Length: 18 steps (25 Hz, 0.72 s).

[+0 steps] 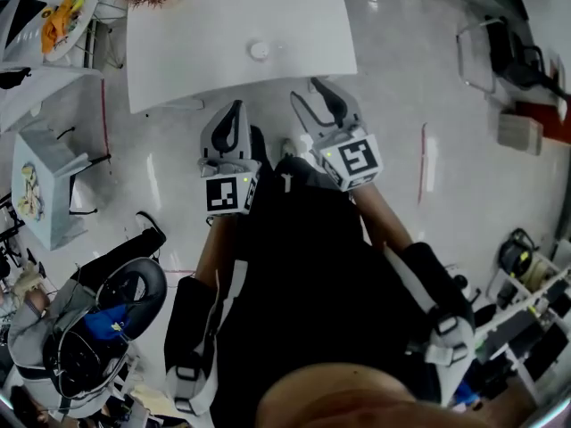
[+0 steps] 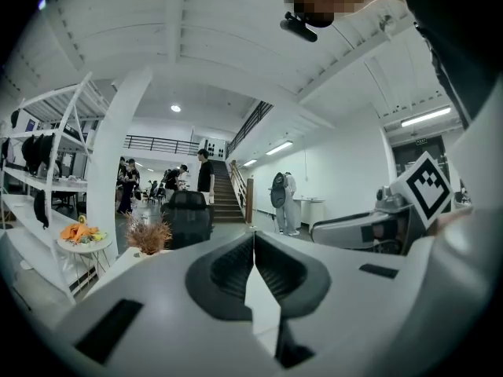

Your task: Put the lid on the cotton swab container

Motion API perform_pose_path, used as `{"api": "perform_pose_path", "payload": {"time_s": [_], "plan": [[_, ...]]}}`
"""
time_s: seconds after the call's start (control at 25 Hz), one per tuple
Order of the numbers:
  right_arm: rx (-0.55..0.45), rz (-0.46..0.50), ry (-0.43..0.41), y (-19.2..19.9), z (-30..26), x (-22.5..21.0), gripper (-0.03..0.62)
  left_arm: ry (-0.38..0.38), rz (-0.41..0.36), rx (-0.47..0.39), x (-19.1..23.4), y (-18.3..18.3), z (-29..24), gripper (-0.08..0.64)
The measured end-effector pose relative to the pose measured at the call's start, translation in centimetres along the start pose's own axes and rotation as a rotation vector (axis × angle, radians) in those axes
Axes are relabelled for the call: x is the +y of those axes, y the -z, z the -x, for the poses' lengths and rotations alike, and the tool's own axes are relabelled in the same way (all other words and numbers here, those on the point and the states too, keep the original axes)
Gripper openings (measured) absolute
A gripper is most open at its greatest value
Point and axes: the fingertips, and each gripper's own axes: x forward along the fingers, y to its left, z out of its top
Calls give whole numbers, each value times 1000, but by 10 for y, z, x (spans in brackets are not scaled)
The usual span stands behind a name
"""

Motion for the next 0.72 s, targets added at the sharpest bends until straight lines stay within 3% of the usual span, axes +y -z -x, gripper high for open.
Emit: {"api": "perform_pose_path", "payload": {"time_s": [0.4, 0.56, 0.72], "plan": [[71, -13, -6, 26, -54, -33, 157, 53, 10, 60, 29, 47, -73, 8], [116, -7, -17, 41, -74, -48, 167, 117, -46, 108, 37, 72, -97, 15], [161, 4, -37, 56, -98, -58, 182, 202, -87, 183, 45, 109, -121, 114]]}}
